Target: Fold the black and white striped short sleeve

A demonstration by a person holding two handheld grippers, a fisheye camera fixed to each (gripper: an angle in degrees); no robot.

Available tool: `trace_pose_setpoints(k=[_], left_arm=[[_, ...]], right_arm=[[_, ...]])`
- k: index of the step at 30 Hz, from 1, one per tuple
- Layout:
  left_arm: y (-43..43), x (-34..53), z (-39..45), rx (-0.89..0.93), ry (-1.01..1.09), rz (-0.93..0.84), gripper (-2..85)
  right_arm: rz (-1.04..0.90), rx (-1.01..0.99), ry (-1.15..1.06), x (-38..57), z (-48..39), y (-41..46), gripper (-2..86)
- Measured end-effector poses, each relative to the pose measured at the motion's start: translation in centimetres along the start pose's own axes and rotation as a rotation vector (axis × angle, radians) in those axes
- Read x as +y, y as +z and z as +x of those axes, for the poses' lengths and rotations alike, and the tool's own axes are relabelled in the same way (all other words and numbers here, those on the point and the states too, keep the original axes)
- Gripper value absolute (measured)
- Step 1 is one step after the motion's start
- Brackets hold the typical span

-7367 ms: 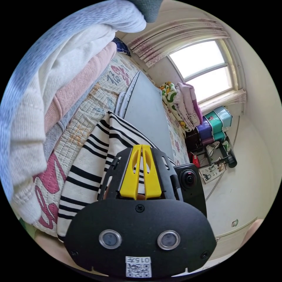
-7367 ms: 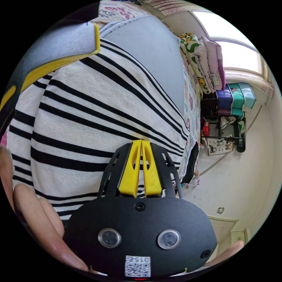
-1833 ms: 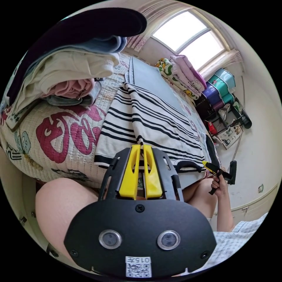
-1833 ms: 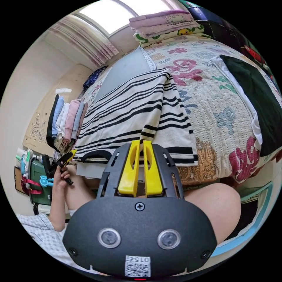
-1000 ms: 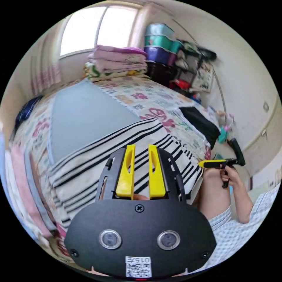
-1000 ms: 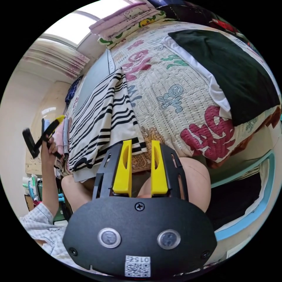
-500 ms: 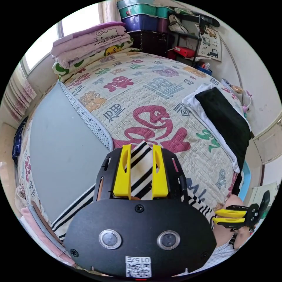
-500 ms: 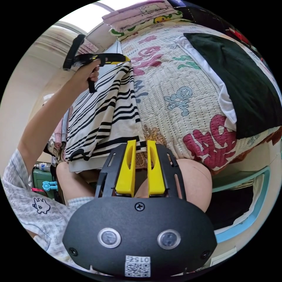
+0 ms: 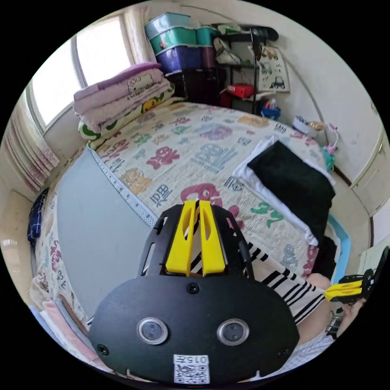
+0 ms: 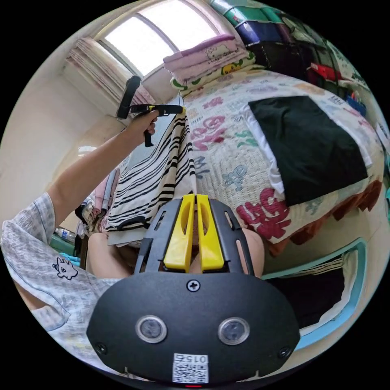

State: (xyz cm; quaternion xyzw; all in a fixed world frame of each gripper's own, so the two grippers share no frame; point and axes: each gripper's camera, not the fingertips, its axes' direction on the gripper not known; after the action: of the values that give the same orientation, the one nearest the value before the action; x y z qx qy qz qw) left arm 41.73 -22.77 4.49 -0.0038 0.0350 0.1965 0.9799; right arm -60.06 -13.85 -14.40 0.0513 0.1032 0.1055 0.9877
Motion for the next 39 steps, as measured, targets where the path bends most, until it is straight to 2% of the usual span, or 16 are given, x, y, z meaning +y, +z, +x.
trace_pose_setpoints(k=[5,10,14,17,19,21,24,28,30,33,39], left_arm=[[-7.2,2.7,-7.3,0.219,-0.196,0.182,0.7],[-11.6,11.5,-17.4,0.31,-0.352,0.276,0.6],[-12.7,23.7,-27.1,0.242,-0.521,0.247,0.5],[-11.2,32.7,-33.1,0.166,-0.677,0.15,0.3],[-10.3,37.7,-36.1,0.14,-0.783,0.103,0.2],[-10.3,43.5,-39.2,0.185,-0.896,0.162,0.1],[-10.2,48.8,-41.9,0.275,-0.969,0.221,1.2],[-8.4,50.3,-42.7,0.344,-0.907,0.176,6.3],[-6.5,48.9,-42.1,0.417,-0.813,0.117,8.1],[-6.3,47.0,-41.1,0.312,-0.705,0.063,5.5],[-8.3,47.5,-40.4,0.244,-0.602,0.12,1.1]], right_arm=[[0.207,-0.039,-0.082,3.2,-3.2,-8.3,-0.2],[0.157,-0.247,-0.321,7.8,-11.0,-7.4,-0.1],[-0.056,-0.462,-0.442,13.3,-17.0,2.2,-0.2],[-0.228,-0.545,-0.469,18.2,-20.1,11.4,-0.1],[-0.364,-0.537,-0.466,21.5,-21.5,17.0,-0.1],[-0.463,-0.532,-0.468,25.6,-22.5,21.6,-0.1],[-0.471,-0.485,-0.493,28.8,-22.6,23.4,-0.1],[-0.497,-0.481,-0.51,31.0,-21.7,25.0,-0.2],[-0.513,-0.458,-0.535,32.6,-21.4,26.1,-0.2],[-0.528,-0.419,-0.566,35.1,-20.9,27.1,-0.2],[-0.555,-0.391,-0.596,39.1,-19.0,29.3,-0.1]])
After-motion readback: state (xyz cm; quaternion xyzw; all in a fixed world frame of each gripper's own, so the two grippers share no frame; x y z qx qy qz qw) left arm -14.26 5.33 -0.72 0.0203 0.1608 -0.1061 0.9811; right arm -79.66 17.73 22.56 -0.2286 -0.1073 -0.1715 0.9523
